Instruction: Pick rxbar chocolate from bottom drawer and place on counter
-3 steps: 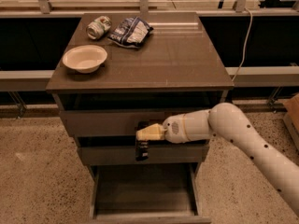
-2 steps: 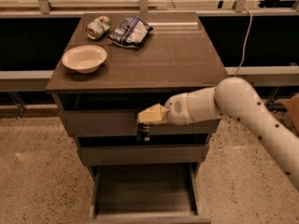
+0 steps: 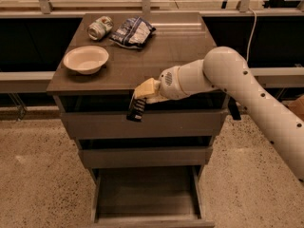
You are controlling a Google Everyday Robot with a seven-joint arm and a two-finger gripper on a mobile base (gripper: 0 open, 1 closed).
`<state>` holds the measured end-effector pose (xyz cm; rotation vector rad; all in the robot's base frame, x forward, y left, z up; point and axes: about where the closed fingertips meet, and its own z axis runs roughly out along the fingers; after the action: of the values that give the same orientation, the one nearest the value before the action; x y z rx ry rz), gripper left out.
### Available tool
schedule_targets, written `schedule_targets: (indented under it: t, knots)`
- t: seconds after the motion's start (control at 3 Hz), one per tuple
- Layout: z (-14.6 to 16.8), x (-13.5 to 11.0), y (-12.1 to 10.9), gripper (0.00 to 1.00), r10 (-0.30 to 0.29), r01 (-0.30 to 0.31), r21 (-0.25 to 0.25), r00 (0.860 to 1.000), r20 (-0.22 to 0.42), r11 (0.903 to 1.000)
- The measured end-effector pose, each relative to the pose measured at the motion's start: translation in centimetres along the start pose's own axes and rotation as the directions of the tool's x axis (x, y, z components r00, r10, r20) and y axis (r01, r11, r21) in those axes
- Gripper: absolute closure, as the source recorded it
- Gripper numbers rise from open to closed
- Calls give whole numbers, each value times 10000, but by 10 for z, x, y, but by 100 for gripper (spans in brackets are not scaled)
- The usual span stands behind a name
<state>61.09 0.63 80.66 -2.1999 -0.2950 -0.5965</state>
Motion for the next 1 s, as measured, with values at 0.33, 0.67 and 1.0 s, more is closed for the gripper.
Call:
schedule_targets:
  t: [0.33, 0.67, 1.0]
  knots:
    - [0, 0, 0, 100, 0, 0, 0, 10000, 0, 10000]
    - [1, -1, 1, 100, 0, 0, 0, 10000, 0, 10000]
    - [1, -1, 1, 100, 0, 0, 1, 10000, 0, 10000]
